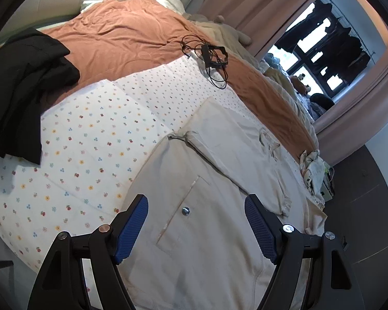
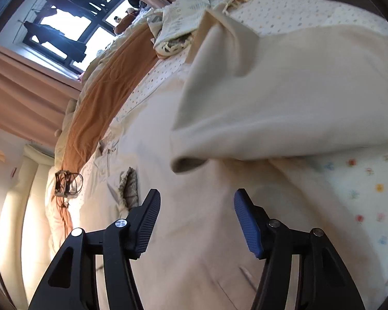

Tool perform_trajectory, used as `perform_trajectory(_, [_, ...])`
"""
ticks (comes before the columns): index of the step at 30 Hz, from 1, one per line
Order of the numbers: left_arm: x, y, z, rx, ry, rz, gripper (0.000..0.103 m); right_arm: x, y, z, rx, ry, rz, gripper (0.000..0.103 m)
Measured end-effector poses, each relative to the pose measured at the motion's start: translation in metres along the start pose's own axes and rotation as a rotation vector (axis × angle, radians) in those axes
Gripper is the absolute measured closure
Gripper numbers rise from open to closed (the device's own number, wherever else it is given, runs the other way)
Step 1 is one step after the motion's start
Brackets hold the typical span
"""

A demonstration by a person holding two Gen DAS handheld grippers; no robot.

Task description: Fold large clothes

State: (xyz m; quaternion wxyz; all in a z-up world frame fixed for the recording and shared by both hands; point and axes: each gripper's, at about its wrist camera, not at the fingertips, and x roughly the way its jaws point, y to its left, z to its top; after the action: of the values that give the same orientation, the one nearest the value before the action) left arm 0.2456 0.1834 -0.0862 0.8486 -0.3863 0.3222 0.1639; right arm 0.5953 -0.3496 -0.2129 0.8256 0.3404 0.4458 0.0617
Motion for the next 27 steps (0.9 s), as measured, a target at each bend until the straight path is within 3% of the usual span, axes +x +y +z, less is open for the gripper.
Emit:
perform_trajectory(5, [0.017, -0.022, -0.019, 0.034, 0.031, -0.022, 0.025, -0.050, -0.023, 0.000, -0.017, -0.021, -0.004, 0.043])
perform_trajectory(13, [0.059, -0.052, -0.046, 0.057, 0.103, -0.043, 0.025, -0.116, -0.106, 0.024, 0.056, -0.079, -0.089, 0.043])
perform_trajectory(19, [0.082, -0.069, -0.051, 0.084, 0.123, -0.019, 0.025, -0.131, -0.161, 0.048, 0.134, -0.111, -0.124, 0.043])
perform_trajectory(27, [0.105, -0.074, -0.051, 0.091, 0.134, 0.028, 0.025, -0.114, -0.190, 0.077, 0.139, -0.113, -0.232, 0.043])
